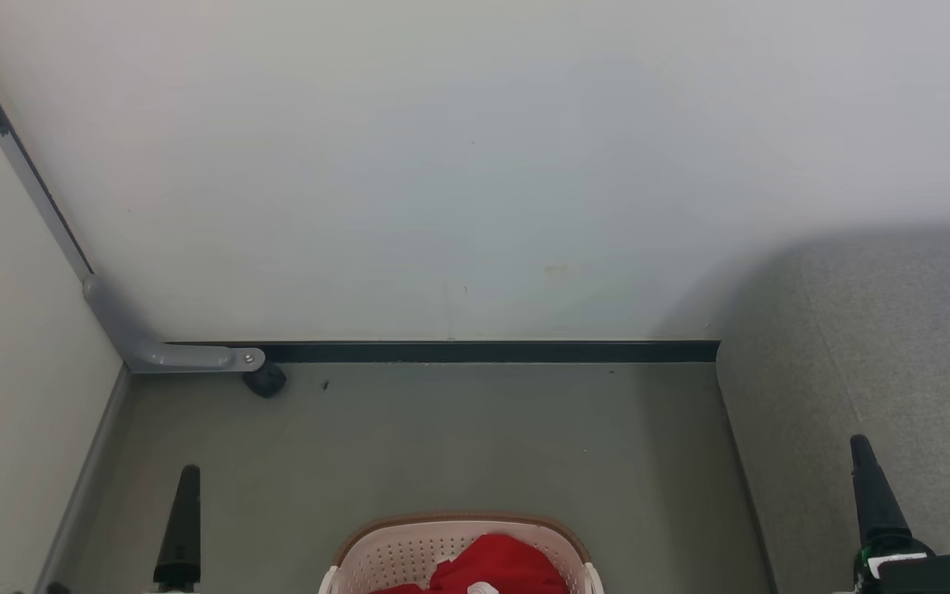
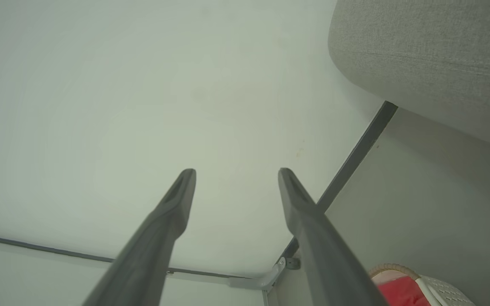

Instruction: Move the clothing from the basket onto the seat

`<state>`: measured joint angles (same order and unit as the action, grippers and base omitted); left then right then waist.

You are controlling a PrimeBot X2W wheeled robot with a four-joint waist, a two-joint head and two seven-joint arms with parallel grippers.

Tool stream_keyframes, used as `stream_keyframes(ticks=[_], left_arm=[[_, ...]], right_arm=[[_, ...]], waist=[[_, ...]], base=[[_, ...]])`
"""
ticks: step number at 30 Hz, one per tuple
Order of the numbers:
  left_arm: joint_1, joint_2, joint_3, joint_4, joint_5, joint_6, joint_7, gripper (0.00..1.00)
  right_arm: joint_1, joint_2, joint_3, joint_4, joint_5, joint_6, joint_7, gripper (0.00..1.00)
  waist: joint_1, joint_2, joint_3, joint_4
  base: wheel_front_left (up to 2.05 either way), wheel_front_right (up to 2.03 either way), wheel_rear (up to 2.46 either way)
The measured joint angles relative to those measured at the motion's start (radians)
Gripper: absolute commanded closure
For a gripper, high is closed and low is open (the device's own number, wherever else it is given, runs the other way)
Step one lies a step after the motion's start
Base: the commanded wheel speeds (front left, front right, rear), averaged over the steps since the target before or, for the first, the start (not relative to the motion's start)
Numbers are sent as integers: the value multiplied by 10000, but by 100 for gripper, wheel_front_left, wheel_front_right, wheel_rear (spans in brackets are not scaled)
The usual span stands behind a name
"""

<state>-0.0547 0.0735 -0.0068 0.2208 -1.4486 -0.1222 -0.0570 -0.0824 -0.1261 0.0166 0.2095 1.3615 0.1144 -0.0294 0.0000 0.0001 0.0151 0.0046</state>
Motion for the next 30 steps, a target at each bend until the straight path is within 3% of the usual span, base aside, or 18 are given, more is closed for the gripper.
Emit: stream_keyframes(ticks=[11, 18, 30], left_arm=[[-55, 299, -474, 0, 1749, 13, -347, 0], [-134, 577, -800, 13, 3377, 349, -639, 0], [-228, 838, -1319, 2, 5795, 901, -1051, 0]], right_arm=[[-111, -510, 825, 75, -1672, 0, -443, 0], [-302, -897, 1484, 224, -3170, -13, -731, 0], [-557, -1480, 2368, 531, -5626, -629, -1285, 0]], waist=[[0, 0, 11, 14], [1, -1, 6, 31], [0, 0, -15, 35]], base=[[0, 0, 0], [0, 0, 0], [0, 0, 0]])
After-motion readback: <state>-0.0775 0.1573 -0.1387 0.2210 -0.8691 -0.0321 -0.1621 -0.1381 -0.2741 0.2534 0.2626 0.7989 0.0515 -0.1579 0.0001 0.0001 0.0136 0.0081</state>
